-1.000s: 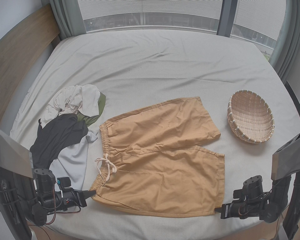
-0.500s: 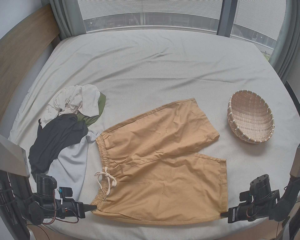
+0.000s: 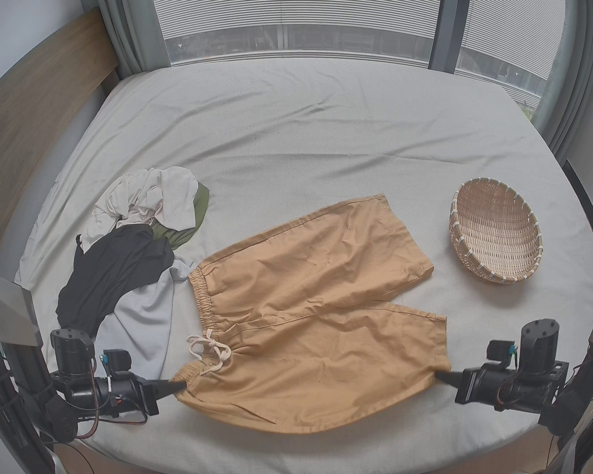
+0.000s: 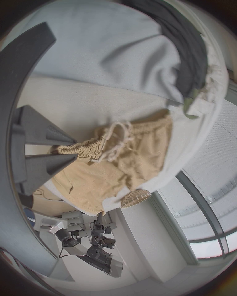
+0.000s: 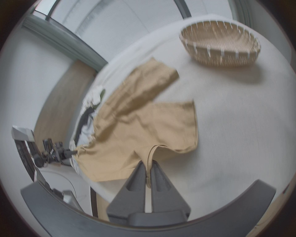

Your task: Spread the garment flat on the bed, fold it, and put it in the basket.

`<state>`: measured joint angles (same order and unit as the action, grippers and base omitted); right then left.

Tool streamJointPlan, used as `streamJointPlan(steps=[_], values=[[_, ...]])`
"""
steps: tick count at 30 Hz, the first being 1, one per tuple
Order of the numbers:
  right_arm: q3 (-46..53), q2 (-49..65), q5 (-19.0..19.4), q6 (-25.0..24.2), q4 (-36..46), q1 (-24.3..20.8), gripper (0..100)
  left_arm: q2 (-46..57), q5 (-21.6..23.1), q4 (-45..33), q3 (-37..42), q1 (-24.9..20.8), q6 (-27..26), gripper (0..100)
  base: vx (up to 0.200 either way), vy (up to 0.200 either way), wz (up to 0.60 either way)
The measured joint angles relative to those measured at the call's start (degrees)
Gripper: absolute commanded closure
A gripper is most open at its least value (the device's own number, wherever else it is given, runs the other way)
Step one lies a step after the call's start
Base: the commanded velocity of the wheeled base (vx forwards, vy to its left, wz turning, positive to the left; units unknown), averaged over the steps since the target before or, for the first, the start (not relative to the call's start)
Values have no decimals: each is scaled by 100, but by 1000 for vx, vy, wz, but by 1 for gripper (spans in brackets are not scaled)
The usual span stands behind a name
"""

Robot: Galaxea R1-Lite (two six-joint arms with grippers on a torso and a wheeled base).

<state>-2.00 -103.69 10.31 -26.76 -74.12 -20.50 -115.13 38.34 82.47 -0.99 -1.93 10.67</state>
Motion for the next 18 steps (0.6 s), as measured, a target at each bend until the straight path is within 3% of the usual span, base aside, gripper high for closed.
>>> streamJointPlan(steps=[3, 8, 18], values=[[-244, 151, -5, -90, -241, 91, 100, 101, 2, 563, -5, -46, 272, 100, 0, 0, 0], [-894, 315, -13, -208, -321, 234, 100, 378, -88, 642, -195, -113, 906, 100, 0, 0, 0], [-2049, 343, 20, -382, -82, 546, 100, 796, -851, 618, -923, -284, 2007, 100, 0, 0, 0]])
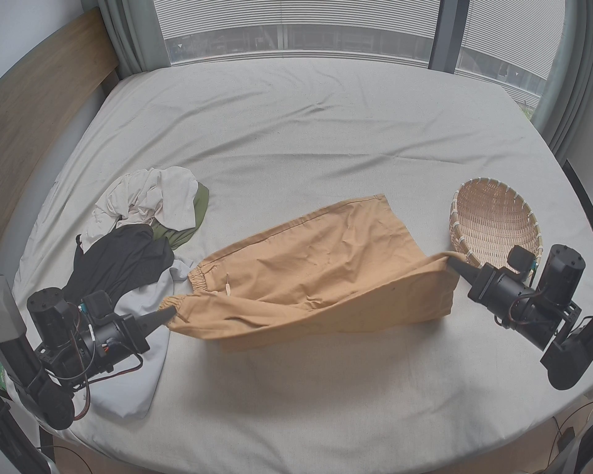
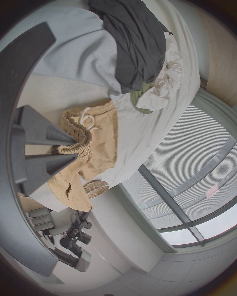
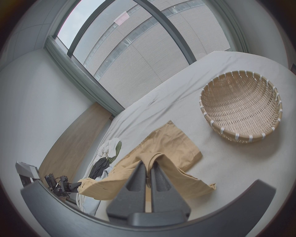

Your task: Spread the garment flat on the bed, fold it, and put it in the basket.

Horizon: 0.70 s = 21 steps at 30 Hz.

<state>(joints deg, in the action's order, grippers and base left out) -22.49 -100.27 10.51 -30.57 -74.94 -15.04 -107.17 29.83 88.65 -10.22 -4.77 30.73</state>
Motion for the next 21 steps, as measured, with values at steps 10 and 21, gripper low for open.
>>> streamJointPlan(steps=[10, 21], values=[[-1036, -177, 115, -29, 429, 121, 100, 94, -479, -11, -343, -168, 252, 100, 0, 0, 0], [-2171, -546, 221, -32, 1084, 118, 100, 105, -618, -13, -364, -195, 343, 100, 0, 0, 0]])
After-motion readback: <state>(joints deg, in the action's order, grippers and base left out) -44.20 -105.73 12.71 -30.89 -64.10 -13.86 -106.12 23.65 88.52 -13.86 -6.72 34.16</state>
